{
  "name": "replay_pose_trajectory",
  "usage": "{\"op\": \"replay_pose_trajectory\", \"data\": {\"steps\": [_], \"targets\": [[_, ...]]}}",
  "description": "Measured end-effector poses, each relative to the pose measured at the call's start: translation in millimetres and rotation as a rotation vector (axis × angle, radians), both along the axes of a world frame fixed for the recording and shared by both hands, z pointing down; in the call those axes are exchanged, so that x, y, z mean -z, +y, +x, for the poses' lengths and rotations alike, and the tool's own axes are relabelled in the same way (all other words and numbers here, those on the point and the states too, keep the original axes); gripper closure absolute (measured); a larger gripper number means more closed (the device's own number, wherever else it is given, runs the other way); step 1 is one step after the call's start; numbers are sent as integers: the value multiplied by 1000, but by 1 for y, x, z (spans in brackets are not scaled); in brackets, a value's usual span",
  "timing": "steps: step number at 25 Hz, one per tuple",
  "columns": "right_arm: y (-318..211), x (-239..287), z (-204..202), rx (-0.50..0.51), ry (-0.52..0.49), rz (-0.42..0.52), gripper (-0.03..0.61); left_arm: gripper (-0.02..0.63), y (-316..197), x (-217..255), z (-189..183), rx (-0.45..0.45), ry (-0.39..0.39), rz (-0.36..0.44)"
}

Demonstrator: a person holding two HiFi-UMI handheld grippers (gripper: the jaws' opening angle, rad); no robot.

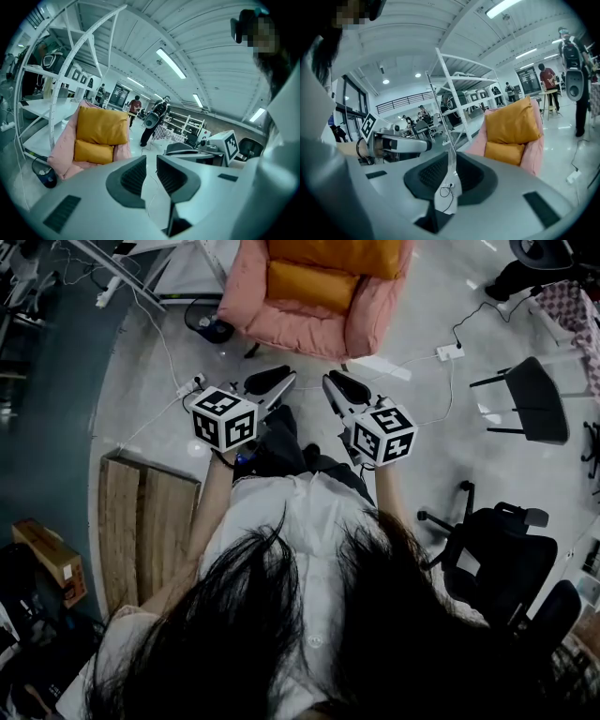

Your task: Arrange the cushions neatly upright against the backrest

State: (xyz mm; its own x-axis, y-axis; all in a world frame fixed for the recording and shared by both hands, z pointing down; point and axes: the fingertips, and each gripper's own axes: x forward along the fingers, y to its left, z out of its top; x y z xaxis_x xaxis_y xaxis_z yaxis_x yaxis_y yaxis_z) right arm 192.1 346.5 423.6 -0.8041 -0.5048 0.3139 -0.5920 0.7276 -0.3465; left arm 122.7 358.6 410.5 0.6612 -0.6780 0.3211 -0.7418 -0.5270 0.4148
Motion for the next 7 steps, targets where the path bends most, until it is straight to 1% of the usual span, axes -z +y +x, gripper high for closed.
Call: {"op": "replay_pose_trajectory", "data": {"steps": [7], "targets": [[-1,2,3,-2,1,9,511,534,-4,5,-1,8,-5,17]]}}
